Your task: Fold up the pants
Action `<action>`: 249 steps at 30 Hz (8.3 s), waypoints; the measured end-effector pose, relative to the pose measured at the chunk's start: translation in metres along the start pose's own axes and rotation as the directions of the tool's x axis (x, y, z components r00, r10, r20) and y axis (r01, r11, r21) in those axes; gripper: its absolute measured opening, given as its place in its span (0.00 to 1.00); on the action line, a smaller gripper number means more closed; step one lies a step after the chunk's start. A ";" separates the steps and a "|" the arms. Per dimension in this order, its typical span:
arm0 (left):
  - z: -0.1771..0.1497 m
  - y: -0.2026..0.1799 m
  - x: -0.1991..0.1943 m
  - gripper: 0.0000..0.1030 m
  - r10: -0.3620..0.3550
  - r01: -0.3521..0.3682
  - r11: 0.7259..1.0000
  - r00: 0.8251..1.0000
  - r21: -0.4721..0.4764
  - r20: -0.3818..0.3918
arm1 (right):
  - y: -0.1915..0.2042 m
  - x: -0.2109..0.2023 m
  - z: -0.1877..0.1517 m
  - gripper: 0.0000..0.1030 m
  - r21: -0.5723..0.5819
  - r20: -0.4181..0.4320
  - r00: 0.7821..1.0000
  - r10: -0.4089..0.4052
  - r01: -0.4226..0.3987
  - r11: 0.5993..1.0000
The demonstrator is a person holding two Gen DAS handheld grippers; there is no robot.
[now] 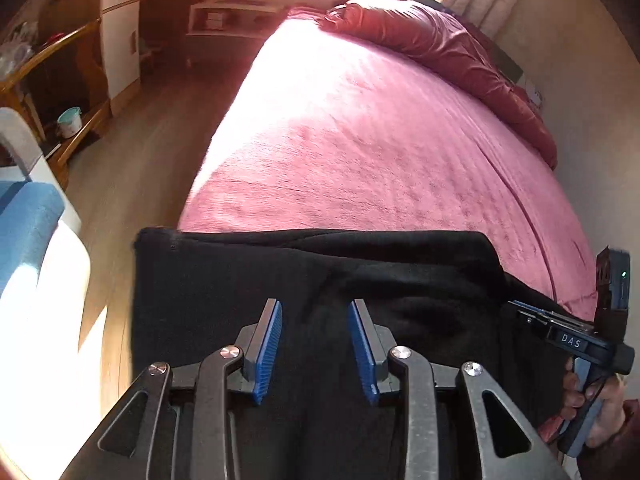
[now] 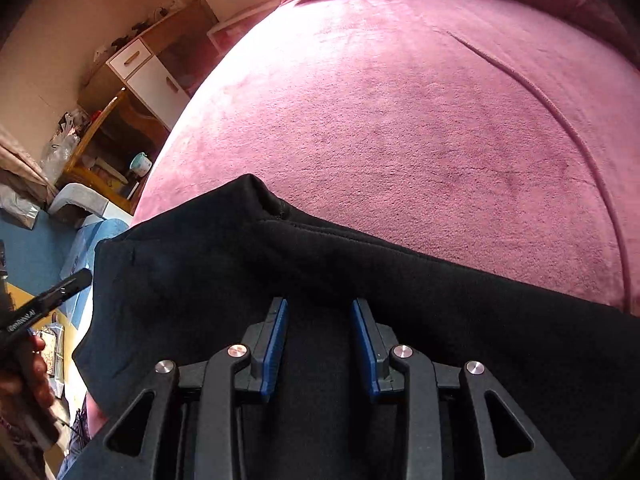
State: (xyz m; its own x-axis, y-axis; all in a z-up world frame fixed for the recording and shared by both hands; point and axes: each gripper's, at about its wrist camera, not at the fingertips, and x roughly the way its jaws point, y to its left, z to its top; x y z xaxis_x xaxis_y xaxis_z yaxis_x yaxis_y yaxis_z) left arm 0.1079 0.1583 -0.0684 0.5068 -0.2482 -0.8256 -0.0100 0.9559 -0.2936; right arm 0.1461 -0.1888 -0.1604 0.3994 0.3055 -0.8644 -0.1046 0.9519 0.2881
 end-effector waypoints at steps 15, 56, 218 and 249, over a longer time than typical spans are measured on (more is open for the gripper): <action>-0.102 0.143 -0.044 0.34 -0.064 -0.001 0.872 0.991 -0.490 -0.115 | 0.024 -0.033 -0.092 0.45 -0.102 -0.014 0.996 0.090 -0.091 0.991; -0.111 -0.104 0.011 0.25 0.024 -0.020 0.950 1.000 0.312 -0.011 | -0.027 -0.061 -0.115 0.61 0.055 0.053 0.992 0.118 -0.121 0.991; -0.038 -0.192 0.086 0.15 -0.358 0.374 0.928 0.897 0.012 -0.259 | -0.138 -0.112 -0.181 0.75 0.195 0.051 0.955 -0.292 0.277 0.941; 0.002 -0.130 0.086 0.33 -0.371 0.355 0.929 0.896 -0.105 -0.245 | -0.189 -0.167 -0.183 0.74 0.293 0.083 0.899 -0.429 0.390 0.873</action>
State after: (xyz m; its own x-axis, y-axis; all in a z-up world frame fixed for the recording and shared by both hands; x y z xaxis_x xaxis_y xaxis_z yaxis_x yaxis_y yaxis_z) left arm 0.1541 0.0135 -0.1002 0.2469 -0.6151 -0.7488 0.0799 0.7830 -0.6169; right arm -0.0676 -0.4149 -0.1461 0.4799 -0.1358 -0.8668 0.3314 0.9428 0.0357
